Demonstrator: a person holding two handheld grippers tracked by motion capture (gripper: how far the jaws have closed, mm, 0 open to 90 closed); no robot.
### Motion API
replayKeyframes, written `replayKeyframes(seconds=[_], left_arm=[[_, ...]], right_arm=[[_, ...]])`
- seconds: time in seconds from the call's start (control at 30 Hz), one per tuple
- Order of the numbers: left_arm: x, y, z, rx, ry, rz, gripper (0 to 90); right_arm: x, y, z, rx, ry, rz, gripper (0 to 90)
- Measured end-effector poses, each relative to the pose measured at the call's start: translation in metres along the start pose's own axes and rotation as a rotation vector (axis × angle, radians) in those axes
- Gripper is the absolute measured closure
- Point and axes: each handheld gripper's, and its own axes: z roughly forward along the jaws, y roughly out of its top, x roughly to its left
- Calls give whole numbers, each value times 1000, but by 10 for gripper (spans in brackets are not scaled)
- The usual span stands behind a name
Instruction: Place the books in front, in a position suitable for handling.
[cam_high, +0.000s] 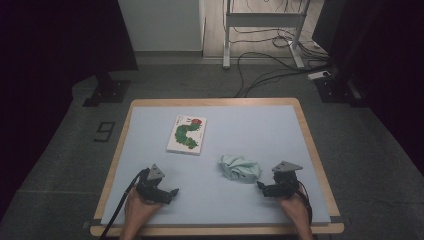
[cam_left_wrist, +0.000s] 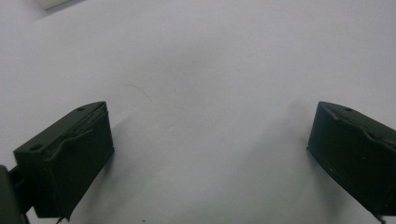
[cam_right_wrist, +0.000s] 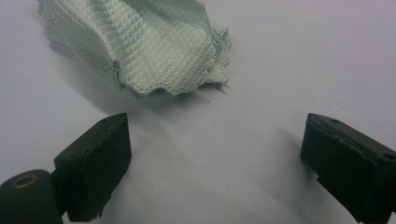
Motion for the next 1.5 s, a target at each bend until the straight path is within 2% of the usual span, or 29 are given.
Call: replayKeyframes(seconds=[0.07, 0.33, 0.6, 0.67, 1.17, 1.5], left_arm=[[0, 0, 0, -1, 1, 0, 1], [0, 0, 0, -2, 1, 0, 2], [-1, 0, 0, -4, 2, 2, 7], [-1, 0, 0, -4, 2, 3, 7], [-1, 0, 0, -4, 1, 2, 7], [-1, 0, 0, -4, 0, 3, 8]], right_arm=[[1, -1, -1, 10, 6, -1, 13], [6, 2, -7, -7, 39, -7, 13], [18, 20, -9, -13, 97, -62, 11], [19, 23, -8, -13, 99, -69, 11], [35, 56, 9, -11, 112, -143, 23], [47, 78, 26, 3, 146, -183, 0]])
